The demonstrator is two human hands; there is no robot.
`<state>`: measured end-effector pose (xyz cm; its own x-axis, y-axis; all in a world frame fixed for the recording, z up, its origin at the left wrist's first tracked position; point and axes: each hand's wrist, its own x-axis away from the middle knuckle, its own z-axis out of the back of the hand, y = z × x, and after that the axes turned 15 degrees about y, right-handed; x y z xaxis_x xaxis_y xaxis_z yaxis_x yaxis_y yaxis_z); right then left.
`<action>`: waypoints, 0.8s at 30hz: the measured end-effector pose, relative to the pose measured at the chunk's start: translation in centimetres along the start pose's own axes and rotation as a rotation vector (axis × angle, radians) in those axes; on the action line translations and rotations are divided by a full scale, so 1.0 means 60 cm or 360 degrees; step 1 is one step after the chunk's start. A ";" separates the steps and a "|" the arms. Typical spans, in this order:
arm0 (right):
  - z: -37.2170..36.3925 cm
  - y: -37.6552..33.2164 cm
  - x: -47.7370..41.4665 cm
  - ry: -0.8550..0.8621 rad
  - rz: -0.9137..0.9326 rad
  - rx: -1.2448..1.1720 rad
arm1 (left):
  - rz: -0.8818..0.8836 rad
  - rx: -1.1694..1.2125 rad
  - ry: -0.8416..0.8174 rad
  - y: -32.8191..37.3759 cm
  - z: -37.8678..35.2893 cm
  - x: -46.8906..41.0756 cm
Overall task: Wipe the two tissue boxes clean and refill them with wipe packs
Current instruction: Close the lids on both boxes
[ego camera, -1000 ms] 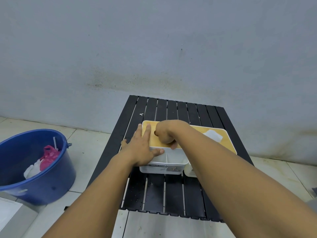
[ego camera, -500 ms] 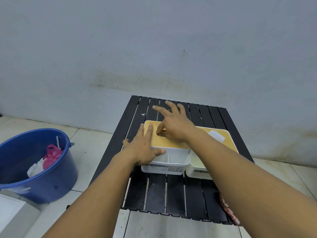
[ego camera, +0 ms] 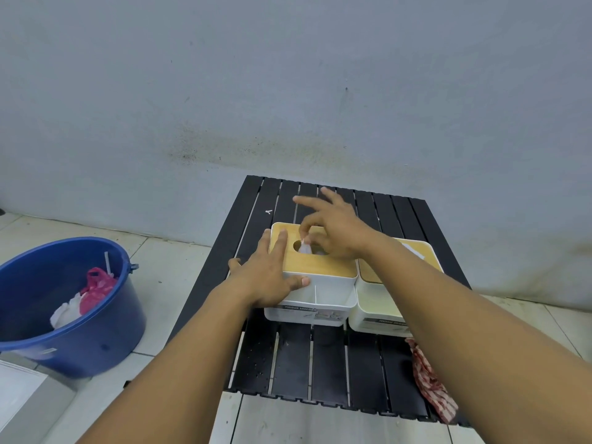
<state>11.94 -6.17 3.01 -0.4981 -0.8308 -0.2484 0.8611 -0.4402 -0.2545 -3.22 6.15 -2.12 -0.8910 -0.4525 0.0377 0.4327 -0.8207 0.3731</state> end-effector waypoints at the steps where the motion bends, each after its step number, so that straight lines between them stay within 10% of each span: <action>1: 0.011 0.001 0.005 0.0081 -0.0050 -0.0049 | -0.0006 -0.0004 0.0001 0.000 0.001 -0.001; 14: 0.063 0.089 0.136 0.0700 -0.0615 -0.0174 | -0.0033 0.0182 0.0144 -0.001 0.006 0.006; 24: 0.014 0.124 0.262 0.0166 -0.0844 0.0310 | -0.0111 0.0104 0.0456 0.020 -0.016 0.006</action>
<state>10.59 -22.79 -1.98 -0.8659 -0.4456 -0.2274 0.4889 -0.8502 -0.1953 -2.91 4.66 -2.51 -0.8390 -0.4835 -0.2496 0.3540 -0.8333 0.4246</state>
